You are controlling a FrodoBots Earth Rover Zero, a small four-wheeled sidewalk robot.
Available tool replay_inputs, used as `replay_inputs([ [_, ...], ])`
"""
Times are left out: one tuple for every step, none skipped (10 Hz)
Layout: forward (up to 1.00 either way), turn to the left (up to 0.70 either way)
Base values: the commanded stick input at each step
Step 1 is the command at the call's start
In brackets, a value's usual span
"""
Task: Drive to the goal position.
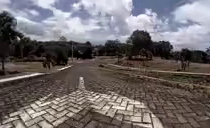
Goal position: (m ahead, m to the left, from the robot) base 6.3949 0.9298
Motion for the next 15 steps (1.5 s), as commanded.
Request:
replay_inputs([
  [1.0,0.0],
  [1.0,0.0],
  [1.0,0.0],
  [1.0,0.0],
  [1.0,0.0],
  [1.0,0.19],
  [1.0,0.06],
  [1.0,0.22],
  [1.0,0.1],
  [1.0,0.0],
  [1.0,0.0],
  [1.0,0.0],
  [1.0,0.0],
  [1.0,0.0],
  [1.0,0.0],
])
